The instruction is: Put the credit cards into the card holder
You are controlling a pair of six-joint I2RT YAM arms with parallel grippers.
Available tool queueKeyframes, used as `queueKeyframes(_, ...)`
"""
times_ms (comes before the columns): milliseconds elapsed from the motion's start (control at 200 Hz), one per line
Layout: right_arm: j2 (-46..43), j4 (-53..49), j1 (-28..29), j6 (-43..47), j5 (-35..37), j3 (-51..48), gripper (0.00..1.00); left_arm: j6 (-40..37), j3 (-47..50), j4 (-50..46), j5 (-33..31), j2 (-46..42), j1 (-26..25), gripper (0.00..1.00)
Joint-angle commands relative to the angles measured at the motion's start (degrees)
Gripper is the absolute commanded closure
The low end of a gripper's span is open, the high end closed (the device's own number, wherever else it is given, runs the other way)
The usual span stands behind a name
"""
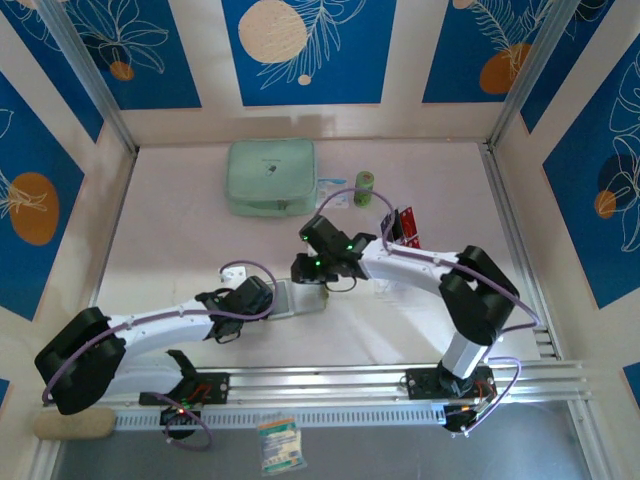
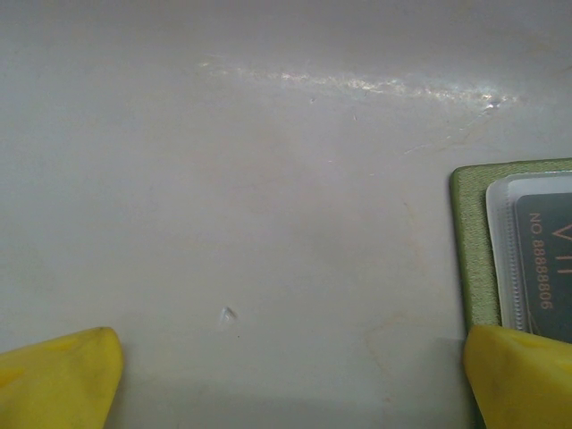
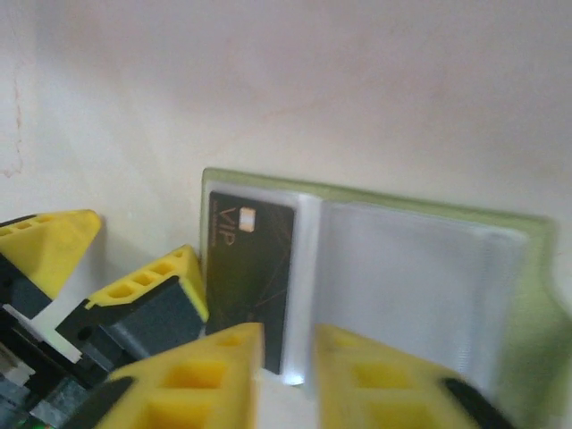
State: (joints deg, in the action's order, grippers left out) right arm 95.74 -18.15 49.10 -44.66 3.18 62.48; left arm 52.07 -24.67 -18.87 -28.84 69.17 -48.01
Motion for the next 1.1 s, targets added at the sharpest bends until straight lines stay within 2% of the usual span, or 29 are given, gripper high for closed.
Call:
queueKeyframes(0,-1.99,-4.35,-1.39,1.48,3.84,-2.90,0.63,-0.60,-0.25,-0.26,-0.59,-0.73,0.59,0.02)
queueKeyframes(100,-2.28,-5.44,-2.00,2.20,6.07,-4.06,0.55,-0.57,-0.27,-0.13,-0.50,-0.79,0.58,0.02)
queueKeyframes(345,2.13,-5.23,-2.43,3.25,6.57,-3.81,0.55,-0.92,-0.82,-0.36,-0.36,-0.79,0.60,0.02)
queueKeyframes(410,2.84,-5.30,-2.43,3.36,7.13,-3.77,0.61,-1.01,-1.04,-0.64,-0.26,-0.81,0.64,0.03)
queueKeyframes(560,1.88,-5.84,-2.90,3.36,8.77,-5.09,0.92,-1.52,-1.91,-1.46,-0.08,-1.60,0.60,0.03)
queueKeyframes(625,0.58,-5.71,-3.41,3.19,8.86,-6.39,1.00,-1.88,-2.46,-2.09,-0.27,-2.40,0.61,0.02)
queueKeyframes(995,-5.64,-2.77,-6.20,1.42,6.90,-13.43,1.00,-6.11,-8.10,-2.92,2.10,-5.58,0.58,0.02)
queueKeyframes(1095,-6.41,-1.89,-6.89,1.60,5.67,-14.07,0.92,-7.53,-9.87,-1.20,4.83,-4.82,0.57,0.02)
